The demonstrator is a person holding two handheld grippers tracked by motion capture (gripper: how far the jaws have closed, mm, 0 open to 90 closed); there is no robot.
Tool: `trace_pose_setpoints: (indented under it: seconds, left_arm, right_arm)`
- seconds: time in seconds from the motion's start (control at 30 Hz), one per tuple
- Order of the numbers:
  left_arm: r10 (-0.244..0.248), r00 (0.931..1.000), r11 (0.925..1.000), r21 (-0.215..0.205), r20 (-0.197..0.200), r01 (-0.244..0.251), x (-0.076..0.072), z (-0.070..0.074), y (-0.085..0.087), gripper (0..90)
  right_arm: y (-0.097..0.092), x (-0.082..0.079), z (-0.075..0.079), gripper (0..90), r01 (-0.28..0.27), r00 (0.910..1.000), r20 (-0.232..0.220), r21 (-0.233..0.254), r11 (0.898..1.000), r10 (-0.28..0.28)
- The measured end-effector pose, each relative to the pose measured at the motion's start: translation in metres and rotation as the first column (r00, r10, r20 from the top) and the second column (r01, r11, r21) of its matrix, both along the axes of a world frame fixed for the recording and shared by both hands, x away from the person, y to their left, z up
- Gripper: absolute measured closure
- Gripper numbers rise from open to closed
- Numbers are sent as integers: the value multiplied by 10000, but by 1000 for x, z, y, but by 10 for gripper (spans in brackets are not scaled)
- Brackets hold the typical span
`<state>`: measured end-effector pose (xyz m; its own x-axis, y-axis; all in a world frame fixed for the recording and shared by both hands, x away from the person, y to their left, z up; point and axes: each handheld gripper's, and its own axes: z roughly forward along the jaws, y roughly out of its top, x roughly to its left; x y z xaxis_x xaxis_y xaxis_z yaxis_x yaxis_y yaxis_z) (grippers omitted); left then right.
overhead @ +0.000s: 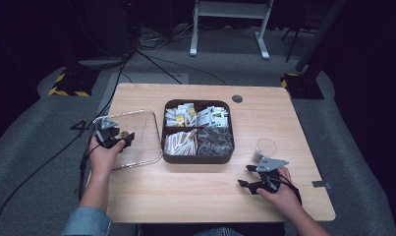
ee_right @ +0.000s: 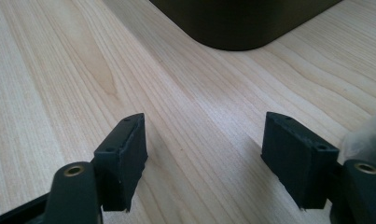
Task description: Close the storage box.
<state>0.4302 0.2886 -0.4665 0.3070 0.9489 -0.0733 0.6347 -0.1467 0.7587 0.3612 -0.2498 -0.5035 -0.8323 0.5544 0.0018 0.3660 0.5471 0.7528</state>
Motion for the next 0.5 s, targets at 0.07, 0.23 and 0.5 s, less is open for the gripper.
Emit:
trace_pose_setpoints:
  seconds: [0.07,0.23,0.5]
  left_arm:
    - [112,9999,9999,-56,-73,-112,2,-5,3,349]
    - [51,9996,10000,57,-282,-49,8,-15,3,369]
    - [69,9993,9991,424,-373,-53,15,-23,2,463]
  right_arm:
    - [0,0,0,310,-2,10000,-2,1,10000,2]
    - [0,0,0,310,-5,10000,-4,2,10000,5]
    - [0,0,0,310,-8,10000,-12,10,10000,8]
